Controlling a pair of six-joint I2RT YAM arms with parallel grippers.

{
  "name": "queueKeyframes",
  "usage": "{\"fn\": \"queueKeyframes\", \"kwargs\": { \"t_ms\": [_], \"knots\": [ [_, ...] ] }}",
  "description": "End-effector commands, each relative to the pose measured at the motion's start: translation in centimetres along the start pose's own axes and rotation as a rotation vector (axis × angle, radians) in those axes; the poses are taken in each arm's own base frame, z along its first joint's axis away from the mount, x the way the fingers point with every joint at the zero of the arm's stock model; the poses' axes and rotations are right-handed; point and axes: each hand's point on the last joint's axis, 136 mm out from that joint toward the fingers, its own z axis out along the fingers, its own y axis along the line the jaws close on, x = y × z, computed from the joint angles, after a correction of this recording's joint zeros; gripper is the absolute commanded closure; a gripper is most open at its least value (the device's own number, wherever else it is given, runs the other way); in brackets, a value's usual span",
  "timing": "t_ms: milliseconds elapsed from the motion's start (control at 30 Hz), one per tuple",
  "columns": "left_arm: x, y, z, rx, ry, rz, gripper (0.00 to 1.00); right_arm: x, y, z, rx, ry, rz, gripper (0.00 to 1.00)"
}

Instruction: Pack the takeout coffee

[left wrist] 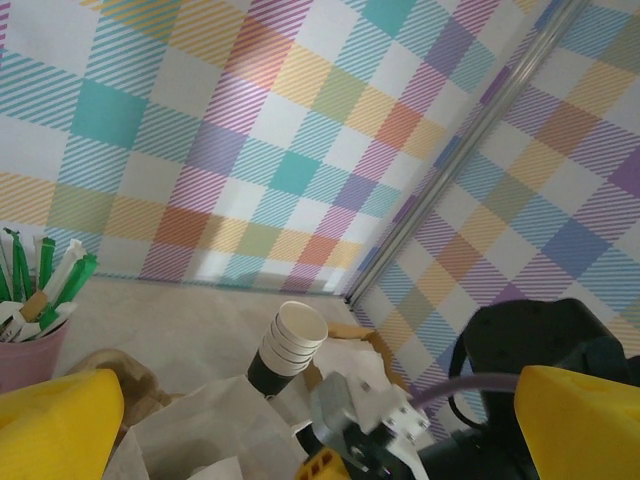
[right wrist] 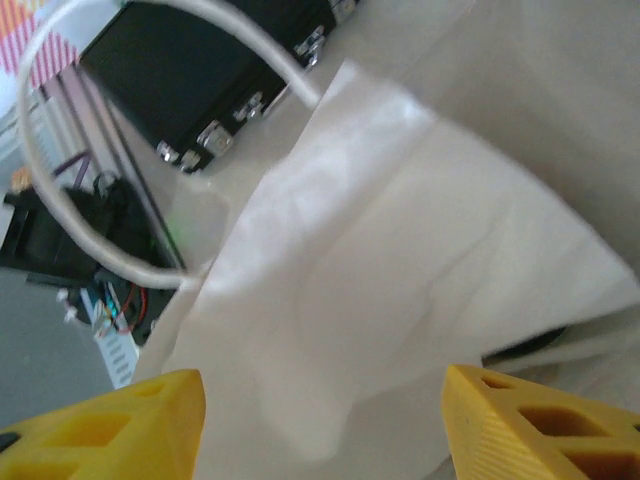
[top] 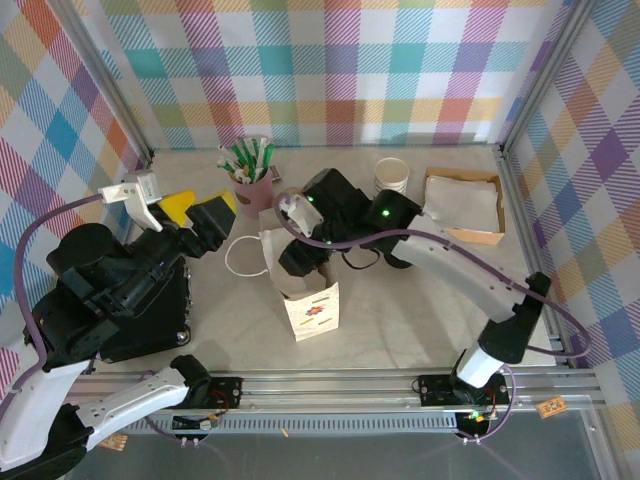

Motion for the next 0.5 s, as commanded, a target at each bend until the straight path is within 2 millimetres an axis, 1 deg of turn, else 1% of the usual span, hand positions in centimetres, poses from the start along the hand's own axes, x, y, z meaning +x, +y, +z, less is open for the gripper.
{"fn": "queueKeyframes", "kwargs": {
  "t_ms": [0,100,133,233,333,400,467],
  "knots": [
    [-1.0,0.1,-0.6,-0.012,-0.023,0.02,0.0,-1.3,-1.3,2.3,0.054,0.013,0.052,0.37],
    [-0.9,0.2,-0.9,-0.017,-0.018,0.02,0.0,-0.7,-2.3,3.8,0.097,0.087,0.087,0.38],
    [-1.0,0.3,-1.0,-0.018,-0.019,0.021,0.0,-0.3,-2.6,4.2,0.111,0.12,0.099,0.4],
    [-1.1,0.5,-1.5,-0.027,-0.026,0.02,0.0,1.4,-2.9,4.7,0.124,0.211,0.126,0.5],
    [-1.2,0.8,-2.0,-0.032,-0.037,0.019,0.0,2.5,-2.7,4.5,0.115,0.252,0.144,0.58],
    [-1.2,1.1,-2.2,-0.041,-0.042,0.019,0.0,2.9,-2.5,4.1,0.11,0.253,0.151,0.61],
    [-1.2,1.3,-2.4,-0.046,-0.044,0.021,0.0,2.8,-2.2,3.6,0.101,0.242,0.154,0.68]
  ]
}}
